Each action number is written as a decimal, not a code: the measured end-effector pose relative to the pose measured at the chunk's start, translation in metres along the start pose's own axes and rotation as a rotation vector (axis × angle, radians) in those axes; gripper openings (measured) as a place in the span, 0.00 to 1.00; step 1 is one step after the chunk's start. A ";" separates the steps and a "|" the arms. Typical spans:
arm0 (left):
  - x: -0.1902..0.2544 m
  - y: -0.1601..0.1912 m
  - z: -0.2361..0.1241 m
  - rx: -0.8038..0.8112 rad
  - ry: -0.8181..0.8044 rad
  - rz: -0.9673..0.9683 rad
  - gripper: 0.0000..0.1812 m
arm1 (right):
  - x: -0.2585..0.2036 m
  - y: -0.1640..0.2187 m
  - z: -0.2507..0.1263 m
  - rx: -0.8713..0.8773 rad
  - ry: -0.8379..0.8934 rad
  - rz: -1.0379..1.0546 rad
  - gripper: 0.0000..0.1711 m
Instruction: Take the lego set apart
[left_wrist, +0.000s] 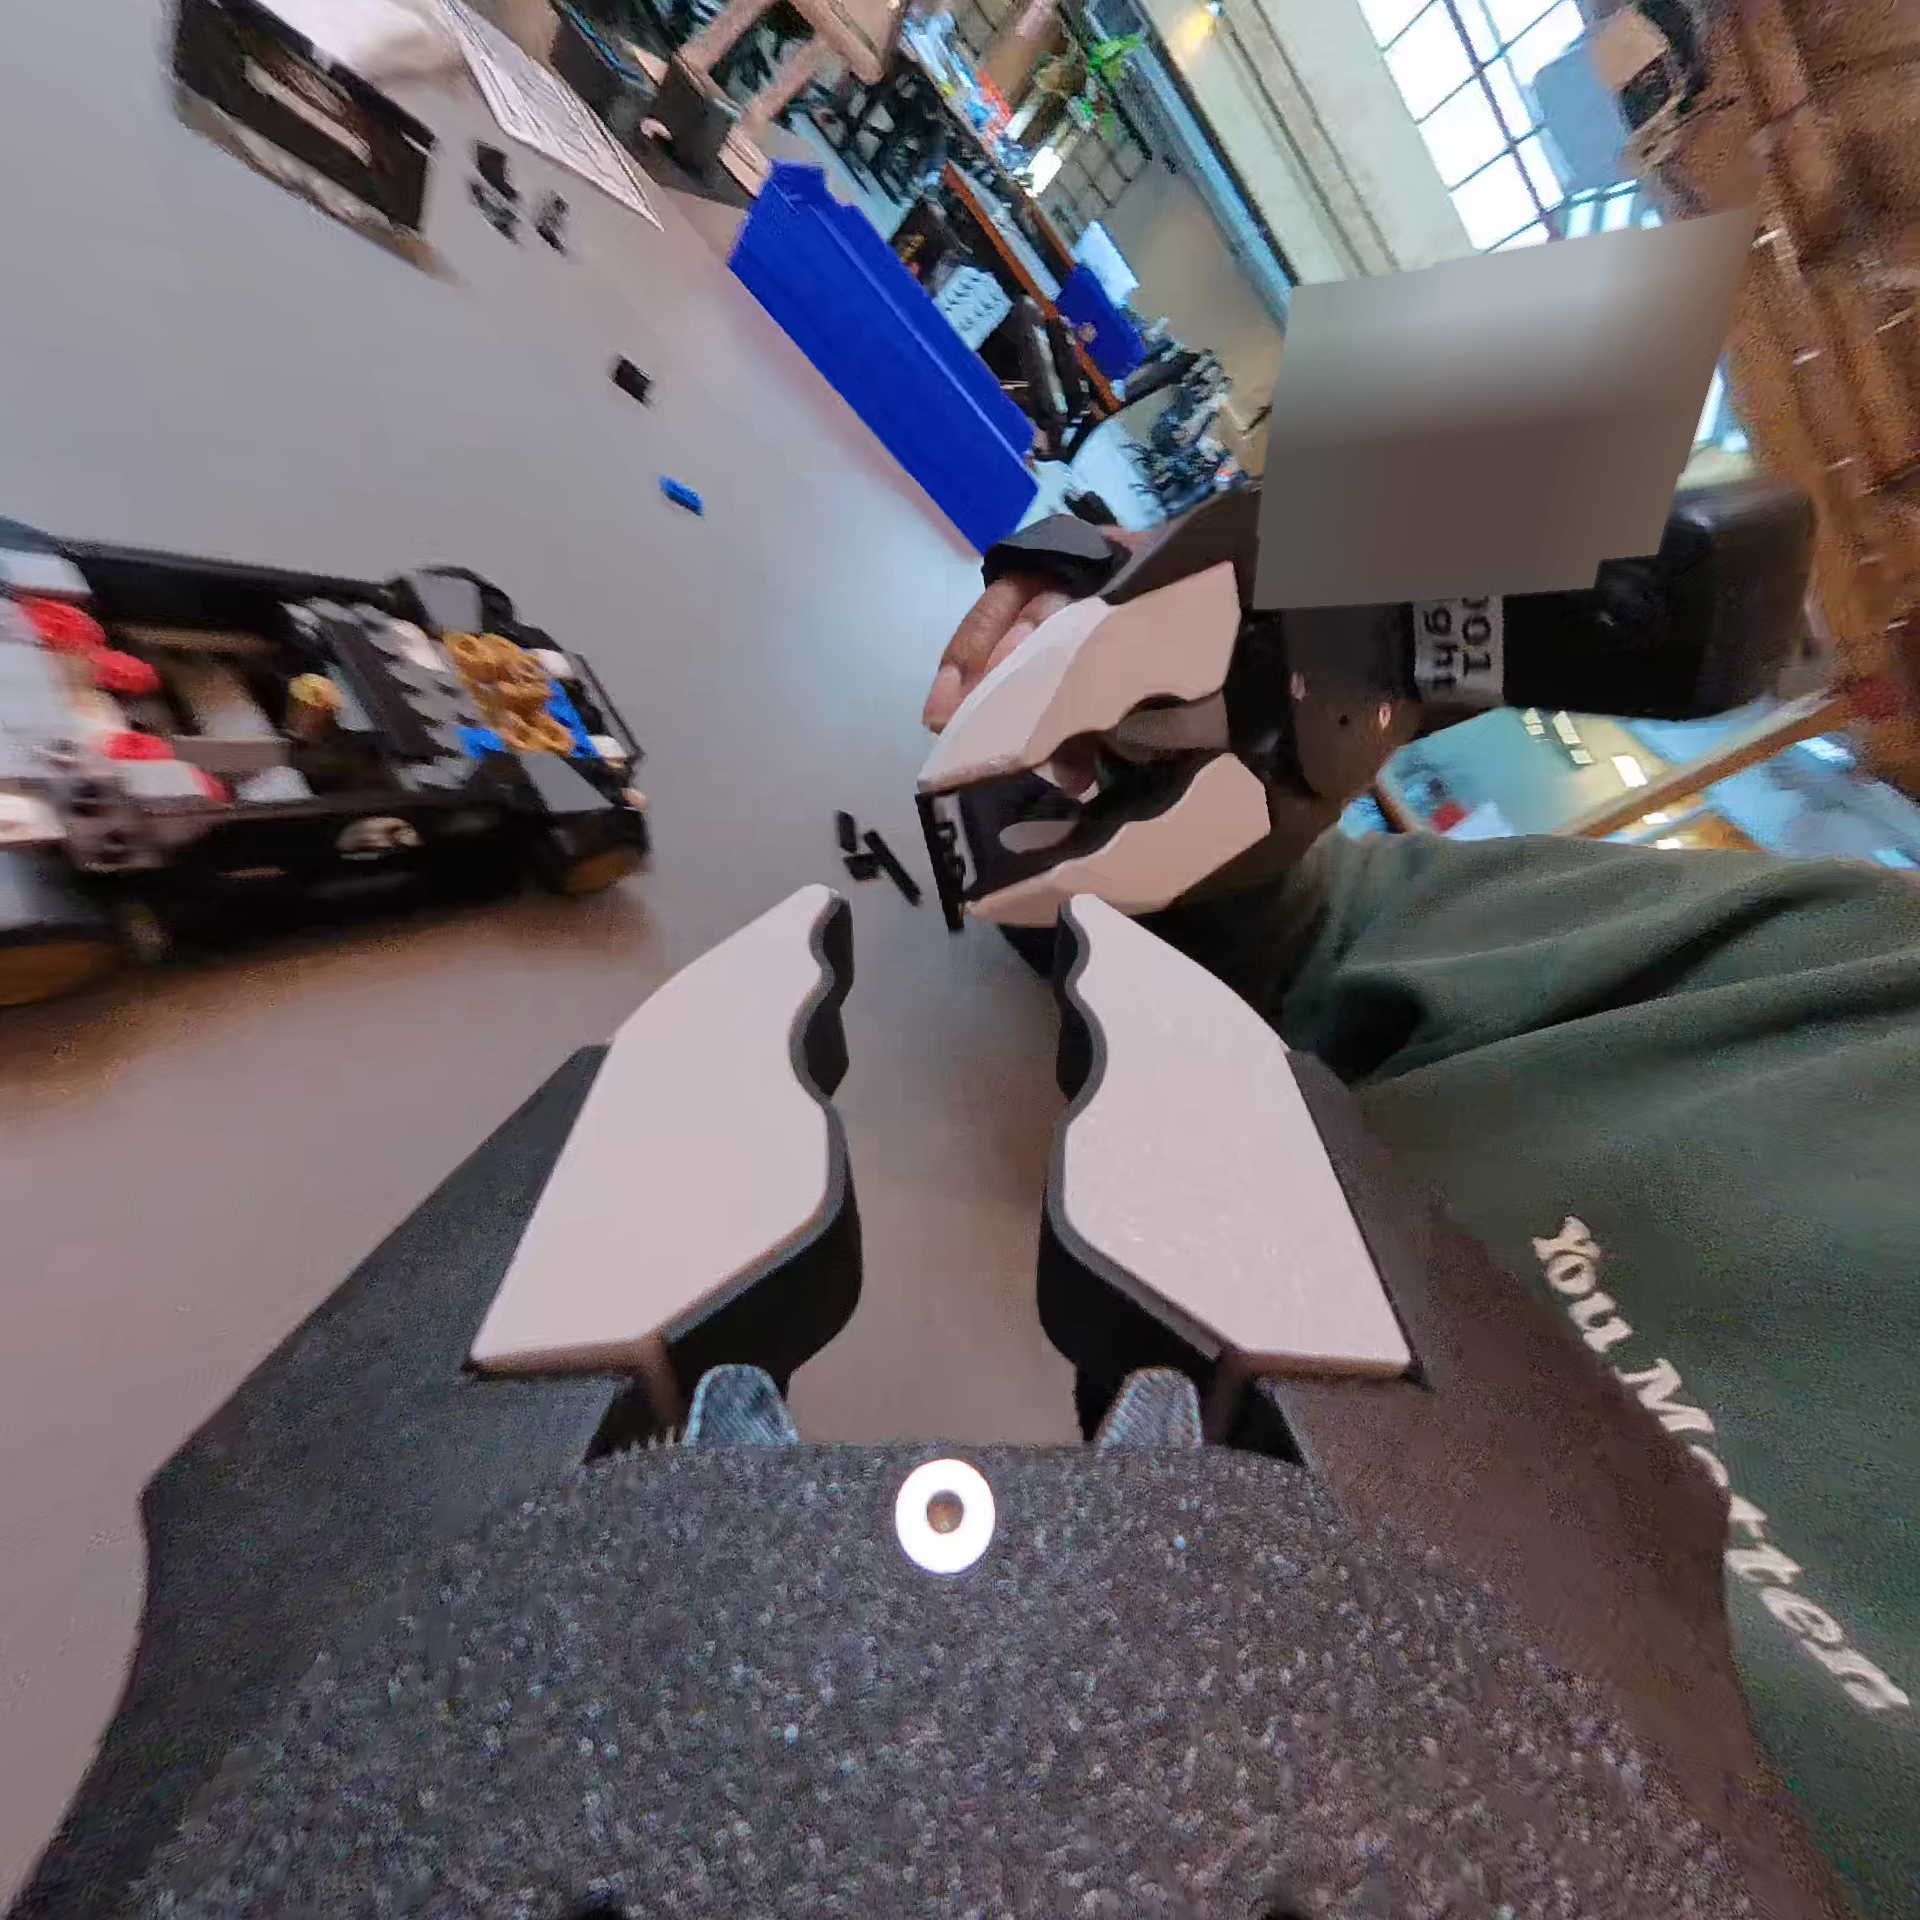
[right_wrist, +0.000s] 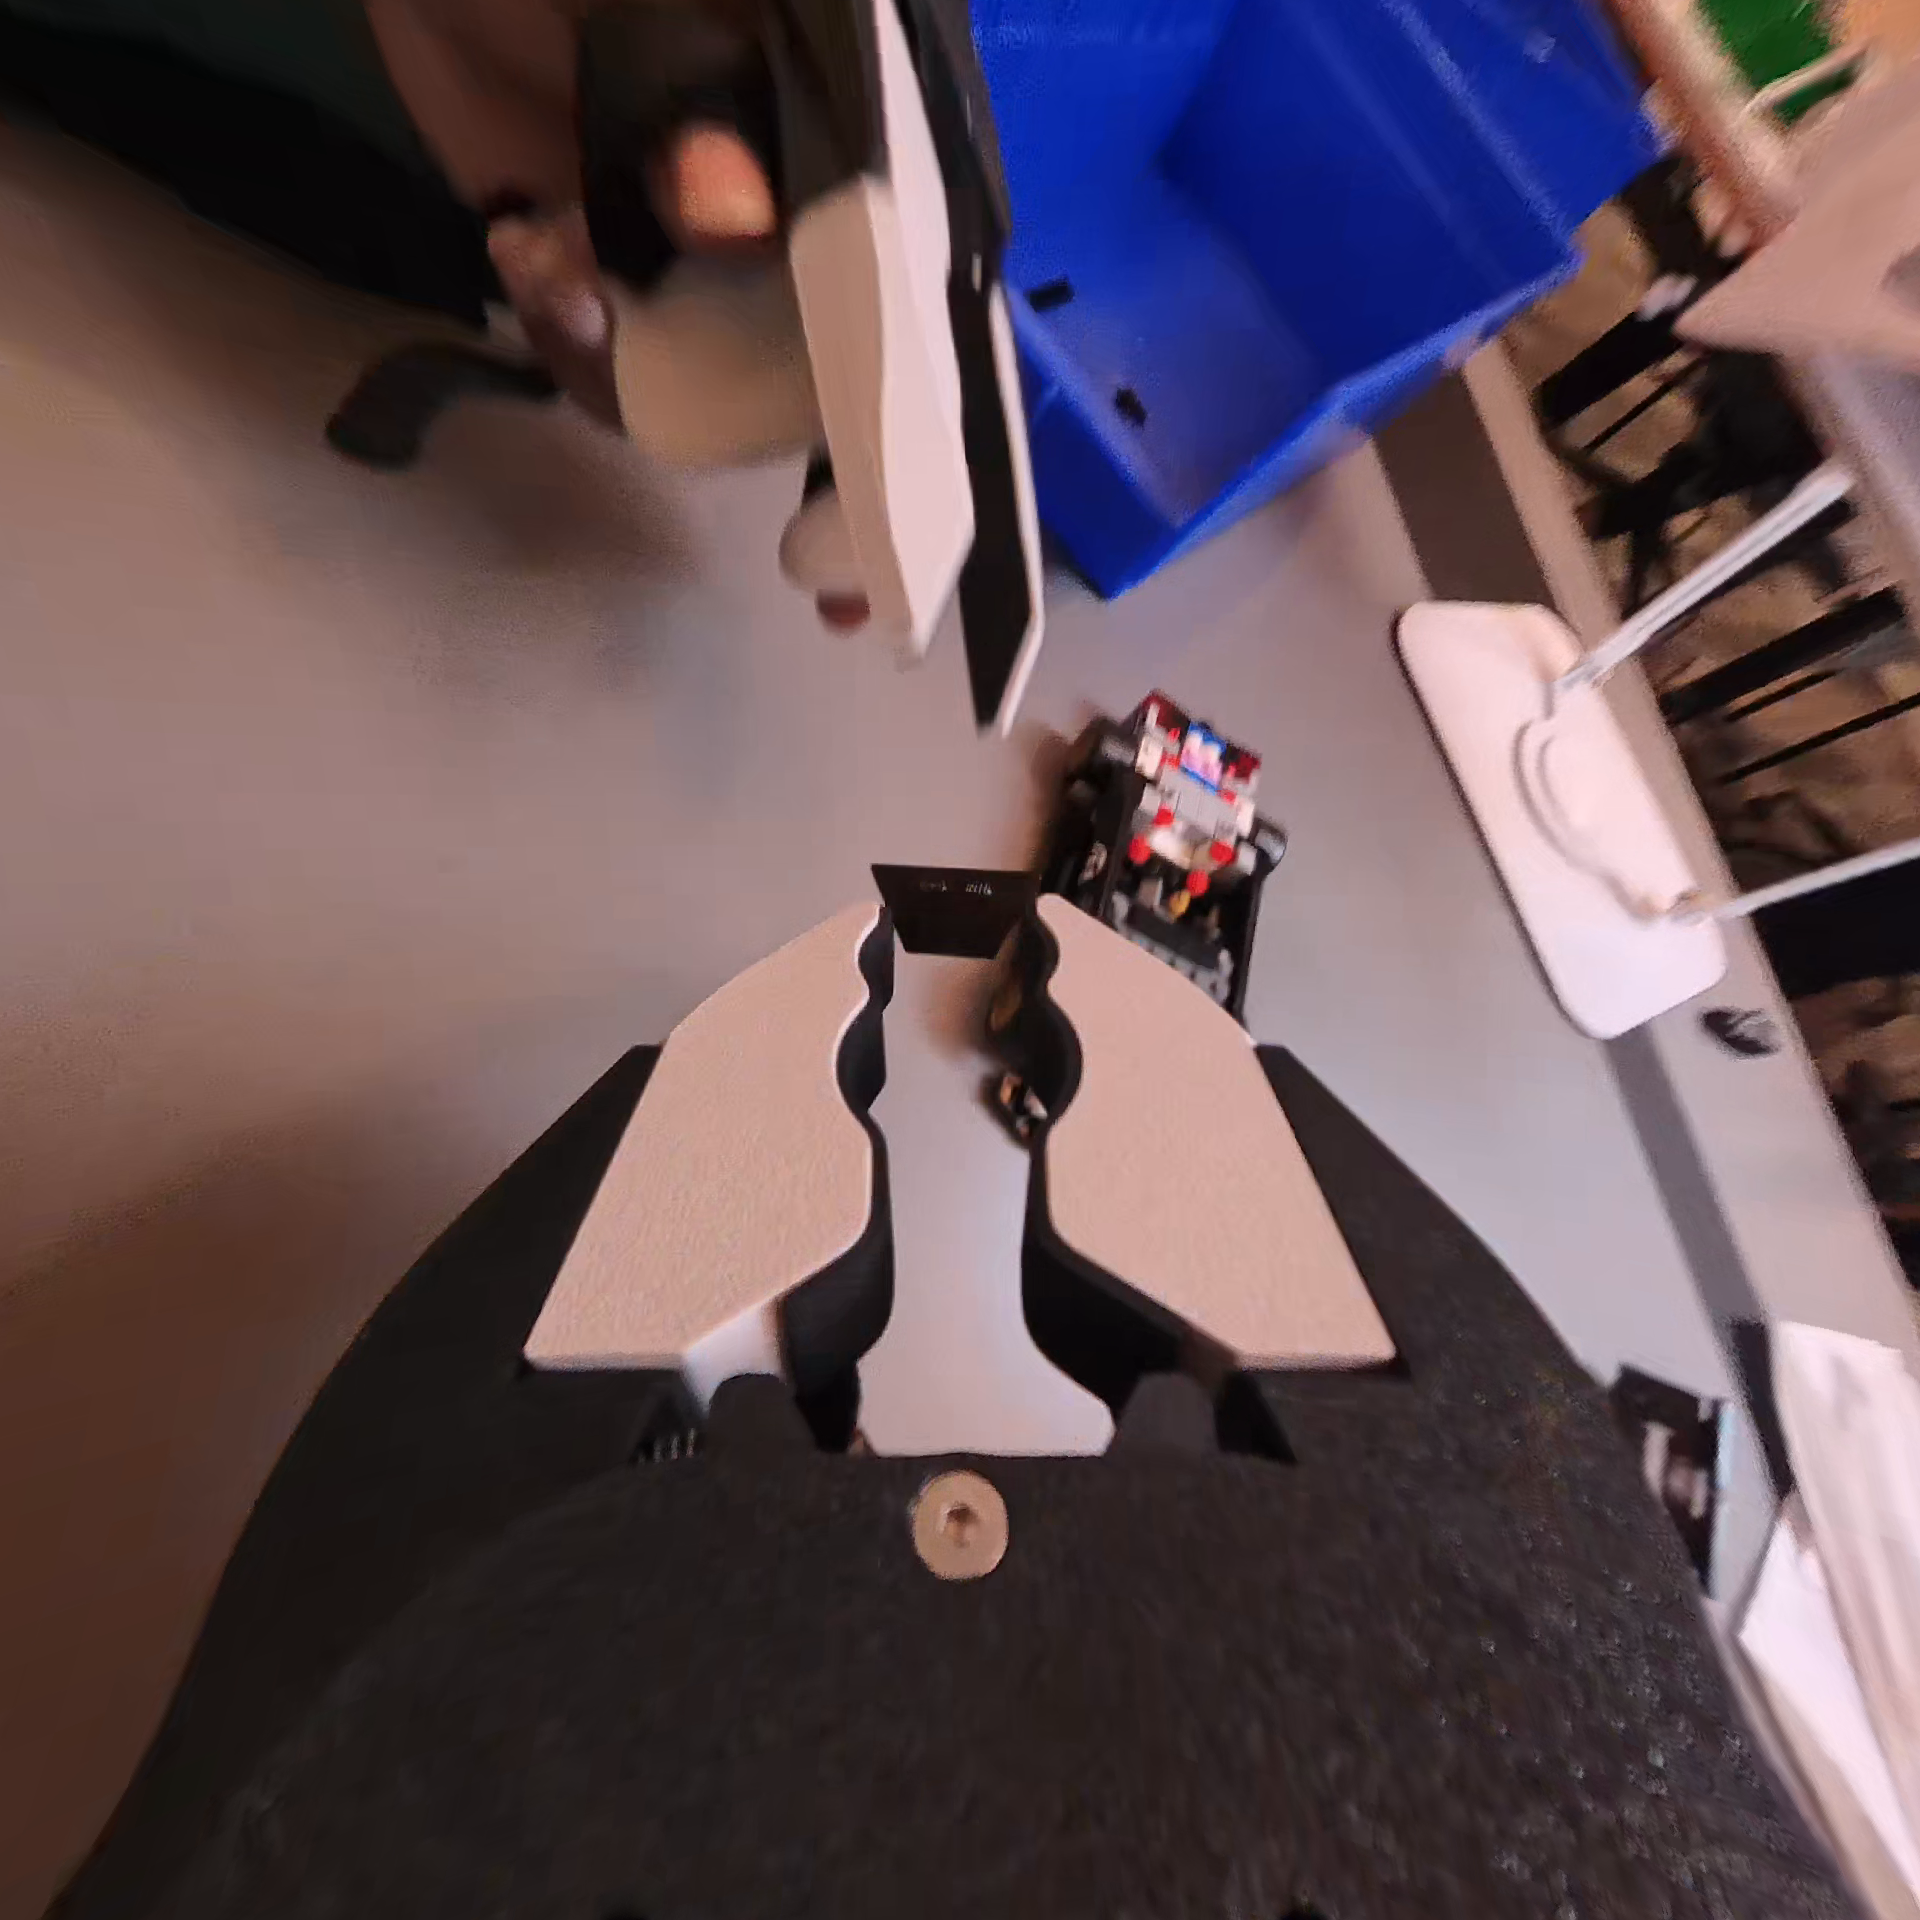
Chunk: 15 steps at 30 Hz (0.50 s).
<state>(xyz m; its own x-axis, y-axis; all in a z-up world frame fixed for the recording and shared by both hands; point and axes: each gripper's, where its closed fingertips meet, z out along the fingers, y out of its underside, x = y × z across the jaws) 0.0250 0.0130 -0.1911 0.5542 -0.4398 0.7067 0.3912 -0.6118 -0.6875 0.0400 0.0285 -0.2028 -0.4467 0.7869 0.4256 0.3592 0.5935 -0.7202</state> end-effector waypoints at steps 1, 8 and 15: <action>0.003 0.002 0.006 0.003 0.034 -0.028 0.19 | -0.004 -0.006 0.001 0.012 0.008 -0.028 0.13; 0.007 0.006 0.011 -0.025 0.050 0.009 0.03 | -0.010 -0.021 0.003 0.057 0.052 -0.078 0.08; -0.068 -0.071 -0.106 0.142 -0.731 0.437 0.03 | 0.002 0.065 -0.034 -0.250 -0.179 0.120 0.16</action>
<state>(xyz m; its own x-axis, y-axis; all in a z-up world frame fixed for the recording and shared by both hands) -0.1182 0.0170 -0.1732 0.9910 -0.0532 0.1228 0.0940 -0.3769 -0.9215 0.0904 0.0749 -0.2301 -0.5178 0.8248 0.2270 0.5981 0.5388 -0.5933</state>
